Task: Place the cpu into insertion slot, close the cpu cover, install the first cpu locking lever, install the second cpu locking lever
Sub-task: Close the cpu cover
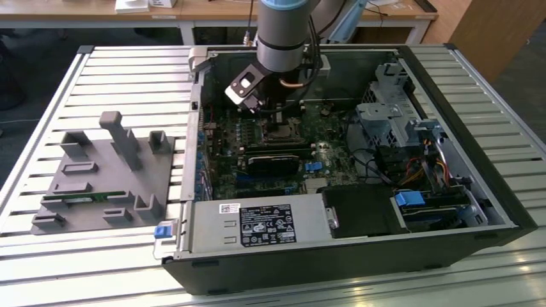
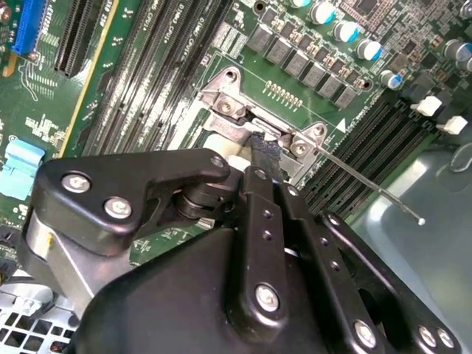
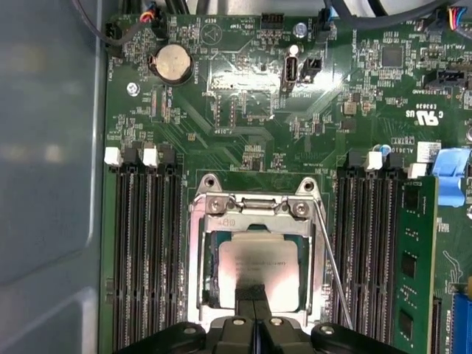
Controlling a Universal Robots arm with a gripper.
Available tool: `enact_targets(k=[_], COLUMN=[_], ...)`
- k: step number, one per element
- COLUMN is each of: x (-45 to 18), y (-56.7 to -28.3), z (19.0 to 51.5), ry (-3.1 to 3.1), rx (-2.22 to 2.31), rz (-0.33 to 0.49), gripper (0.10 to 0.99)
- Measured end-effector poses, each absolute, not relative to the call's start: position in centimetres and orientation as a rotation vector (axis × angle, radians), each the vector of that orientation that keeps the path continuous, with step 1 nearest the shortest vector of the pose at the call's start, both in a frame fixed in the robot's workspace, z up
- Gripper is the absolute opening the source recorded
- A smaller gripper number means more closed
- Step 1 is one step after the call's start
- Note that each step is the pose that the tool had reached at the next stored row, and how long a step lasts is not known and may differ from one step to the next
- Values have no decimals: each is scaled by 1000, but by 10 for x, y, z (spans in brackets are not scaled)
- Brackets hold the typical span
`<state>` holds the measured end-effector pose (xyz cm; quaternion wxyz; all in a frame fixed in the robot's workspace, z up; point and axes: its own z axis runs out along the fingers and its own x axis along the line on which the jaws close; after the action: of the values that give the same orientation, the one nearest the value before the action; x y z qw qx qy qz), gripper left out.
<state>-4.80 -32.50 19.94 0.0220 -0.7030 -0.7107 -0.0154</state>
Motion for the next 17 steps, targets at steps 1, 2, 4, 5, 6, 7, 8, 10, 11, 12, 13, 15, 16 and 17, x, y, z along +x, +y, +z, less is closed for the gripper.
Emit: enact_targets(k=[1, 2, 4, 5, 6, 7, 8, 10, 11, 12, 13, 15, 16, 17], x=[-47, -46, -44, -43, -43, -43, -43, -43, -43, -44, -46, -49, -50, -51], y=[-325, -325, -324, -324, -323, -323, -323, -323, -323, -323, -323, -323, -323, -323], z=[199, 199, 199, 199, 199, 200, 202, 208, 209, 208, 209, 208, 208, 207], ry=[-2202, -2202, -2202, -2202, -2201, -2201, -2201, -2201, -2201, -2201, -2202, -2202, -2202, -2202], rx=[-2178, -2178, -2178, -2178, -2178, -2177, -2177, -2177, -2177, -2178, -2178, -2178, -2178, -2178], rz=[-48, -49, -49, -50, -50, -54, -53, -51, -51, -52, -52, -53, -52, -52], gripper=[122, 122, 122, 122, 122, 122, 122, 122, 122, 122, 122, 122, 122, 122])
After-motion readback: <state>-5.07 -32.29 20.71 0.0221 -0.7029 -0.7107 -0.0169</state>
